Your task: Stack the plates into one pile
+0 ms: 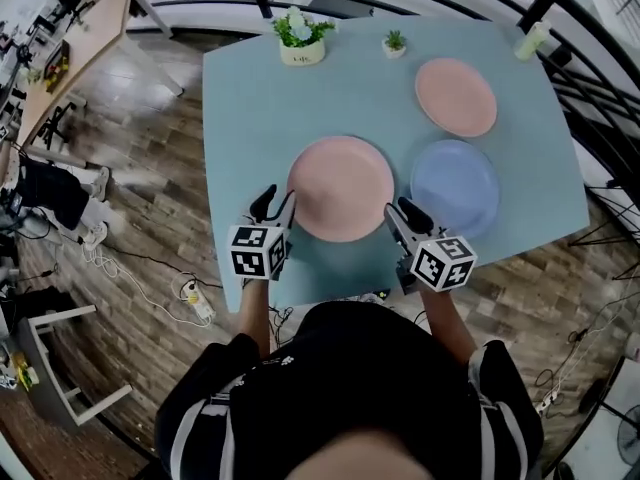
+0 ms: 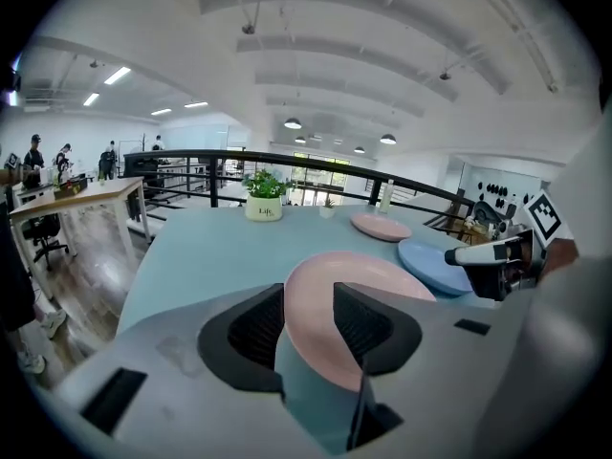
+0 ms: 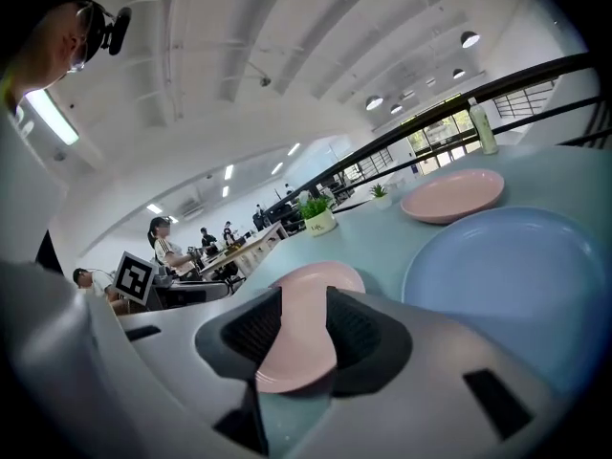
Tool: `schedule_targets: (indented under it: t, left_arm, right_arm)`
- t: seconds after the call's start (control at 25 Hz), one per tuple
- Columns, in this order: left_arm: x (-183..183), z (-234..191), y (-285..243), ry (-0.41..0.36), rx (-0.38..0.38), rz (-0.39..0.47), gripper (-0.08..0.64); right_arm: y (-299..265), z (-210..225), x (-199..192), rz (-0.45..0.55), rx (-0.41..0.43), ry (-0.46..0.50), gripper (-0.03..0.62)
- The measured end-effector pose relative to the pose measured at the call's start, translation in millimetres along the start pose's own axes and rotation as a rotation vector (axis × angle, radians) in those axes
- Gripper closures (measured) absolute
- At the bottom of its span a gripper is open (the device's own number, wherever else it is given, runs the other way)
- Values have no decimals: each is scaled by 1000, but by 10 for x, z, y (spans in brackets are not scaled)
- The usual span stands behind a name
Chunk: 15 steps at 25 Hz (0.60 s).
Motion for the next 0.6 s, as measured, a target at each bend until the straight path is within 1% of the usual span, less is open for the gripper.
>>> schedule_targets:
  t: [0.16, 0.28, 0.48, 0.6]
  left_arm:
    - [-122, -131, -162, 27, -16, -46, 416]
    - [-185, -187, -273, 40, -40, -73, 416]
    - [-296, -196, -411, 50, -91, -122, 416]
    - [-350, -201, -492, 52, -112, -145, 416]
  right_arm:
    - [-137, 106, -162, -57, -55, -41, 429]
    - [-234, 154, -267, -92, -94, -51, 419]
    - [-300, 193, -422, -117, -147, -87, 414]
    - [-349, 225, -492, -138, -170, -92, 414]
Point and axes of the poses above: the fingertips, and each gripper's own axes: y backward along the fingers, z to its right, x out of its top, the point moved 6 cm from there along y, backward along the fingers, and after that the axes turned 2 degrees about -z, right-handed, at the moved point
